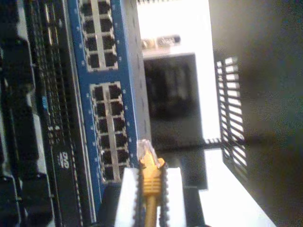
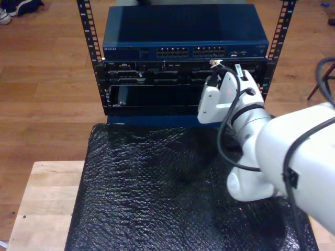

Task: Grab the cable and plug it in

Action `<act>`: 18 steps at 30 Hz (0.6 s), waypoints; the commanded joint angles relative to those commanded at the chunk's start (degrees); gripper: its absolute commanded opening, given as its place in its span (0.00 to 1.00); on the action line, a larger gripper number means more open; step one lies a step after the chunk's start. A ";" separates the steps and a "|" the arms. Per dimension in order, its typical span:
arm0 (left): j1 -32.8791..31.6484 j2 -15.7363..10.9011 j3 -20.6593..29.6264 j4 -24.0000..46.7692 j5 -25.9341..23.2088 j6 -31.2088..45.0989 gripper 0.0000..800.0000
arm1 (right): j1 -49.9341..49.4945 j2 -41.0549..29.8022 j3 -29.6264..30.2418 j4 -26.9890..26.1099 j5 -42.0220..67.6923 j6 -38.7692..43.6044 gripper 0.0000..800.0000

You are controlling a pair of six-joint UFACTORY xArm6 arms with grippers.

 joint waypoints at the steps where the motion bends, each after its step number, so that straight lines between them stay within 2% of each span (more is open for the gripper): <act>1: 0.00 0.00 0.00 0.00 0.00 0.00 1.00 | 0.18 0.62 -0.62 1.23 -0.62 -0.97 0.00; 14: 0.00 0.00 0.00 0.00 0.00 0.00 1.00 | 4.04 11.34 -13.80 17.32 -4.66 -10.02 0.00; 18: 0.00 0.00 0.00 0.00 0.00 0.00 1.00 | 4.40 12.48 -15.38 18.99 -4.66 -10.46 0.00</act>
